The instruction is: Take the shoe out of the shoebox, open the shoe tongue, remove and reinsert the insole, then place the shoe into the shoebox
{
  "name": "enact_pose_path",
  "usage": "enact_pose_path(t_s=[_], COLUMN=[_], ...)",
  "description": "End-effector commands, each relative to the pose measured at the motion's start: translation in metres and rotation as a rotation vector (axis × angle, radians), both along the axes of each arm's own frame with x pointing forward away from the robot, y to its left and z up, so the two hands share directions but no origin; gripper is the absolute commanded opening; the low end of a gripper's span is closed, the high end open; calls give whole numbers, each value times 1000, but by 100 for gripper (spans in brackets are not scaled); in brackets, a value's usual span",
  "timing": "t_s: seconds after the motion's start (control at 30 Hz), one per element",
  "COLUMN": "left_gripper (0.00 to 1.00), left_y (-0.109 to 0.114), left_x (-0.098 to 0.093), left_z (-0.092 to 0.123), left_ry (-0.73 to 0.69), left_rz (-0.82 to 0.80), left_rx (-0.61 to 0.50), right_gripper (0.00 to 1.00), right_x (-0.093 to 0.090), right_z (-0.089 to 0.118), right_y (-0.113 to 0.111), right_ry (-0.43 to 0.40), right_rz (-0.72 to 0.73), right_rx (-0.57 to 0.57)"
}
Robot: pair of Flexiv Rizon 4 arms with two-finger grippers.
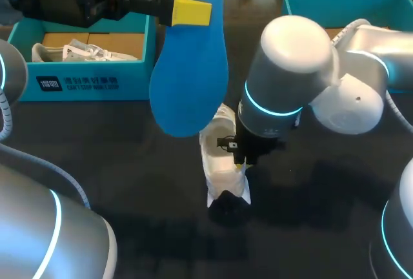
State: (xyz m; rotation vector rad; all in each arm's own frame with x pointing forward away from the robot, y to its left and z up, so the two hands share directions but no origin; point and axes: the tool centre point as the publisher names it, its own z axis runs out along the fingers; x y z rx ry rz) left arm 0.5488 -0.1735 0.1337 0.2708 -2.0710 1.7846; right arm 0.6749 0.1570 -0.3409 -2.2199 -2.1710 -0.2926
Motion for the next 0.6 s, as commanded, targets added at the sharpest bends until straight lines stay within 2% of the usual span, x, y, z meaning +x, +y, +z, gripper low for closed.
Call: enact_pose_path(t_s=[0.03,0.37,0.6], left_gripper=[0,0,0], left_y=[-1,-1,-1], left_x=[0,0,0], left_z=[1,1,1], left_ry=[0,0,0], left_rz=[-1,-1,-1], left_rx=[3,3,3], right_gripper=[0,0,0], right_x=[-2,2,4], right_z=[-8,-16,-34], right_y=[-9,-13,-17], right_ry=[-4,11,41], right_rz=[-3,17,30], right_rx=[30,57,79])
